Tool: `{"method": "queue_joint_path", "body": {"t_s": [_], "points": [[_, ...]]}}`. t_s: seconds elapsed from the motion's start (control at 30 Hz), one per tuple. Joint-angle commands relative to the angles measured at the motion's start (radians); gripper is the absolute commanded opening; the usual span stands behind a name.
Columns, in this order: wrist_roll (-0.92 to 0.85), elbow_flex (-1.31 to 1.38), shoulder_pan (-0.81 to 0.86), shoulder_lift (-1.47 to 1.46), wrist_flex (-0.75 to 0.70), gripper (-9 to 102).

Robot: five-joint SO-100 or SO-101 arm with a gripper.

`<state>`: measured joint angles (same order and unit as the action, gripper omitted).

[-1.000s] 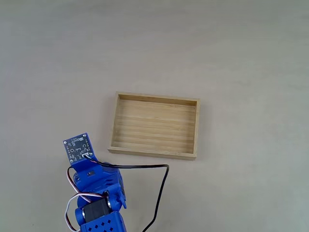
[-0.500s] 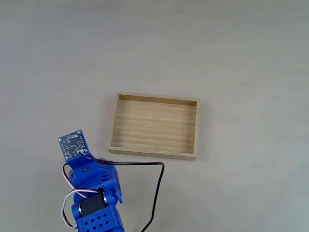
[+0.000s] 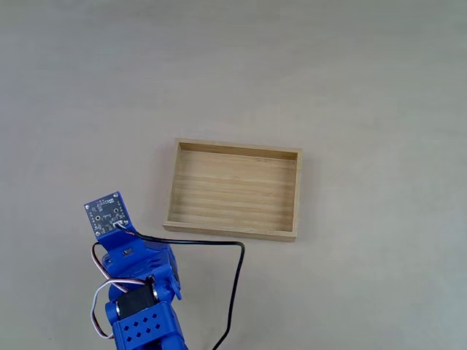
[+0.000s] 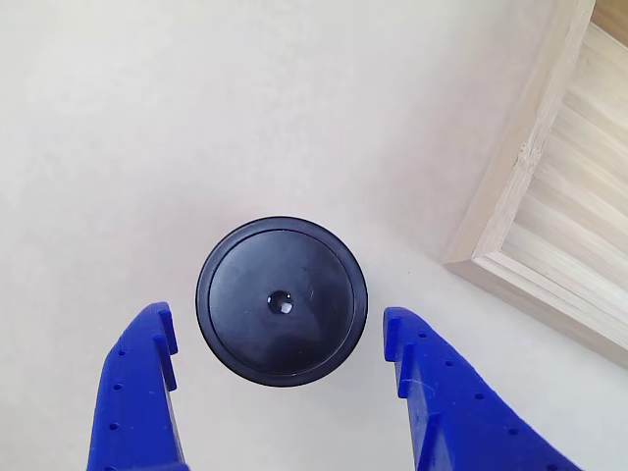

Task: Place the black cylinder in the wooden box then return to rest.

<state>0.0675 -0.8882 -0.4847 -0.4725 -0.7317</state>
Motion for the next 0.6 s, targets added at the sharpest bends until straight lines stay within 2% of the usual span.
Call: {"method": "queue_joint_path", "body": {"t_s": [0.0, 0.57], "points": [[-0.003, 0.106, 0.002, -0.002, 0.035, 31], [0.0, 0.135, -0.006, 0.069, 0.072, 30]]}}
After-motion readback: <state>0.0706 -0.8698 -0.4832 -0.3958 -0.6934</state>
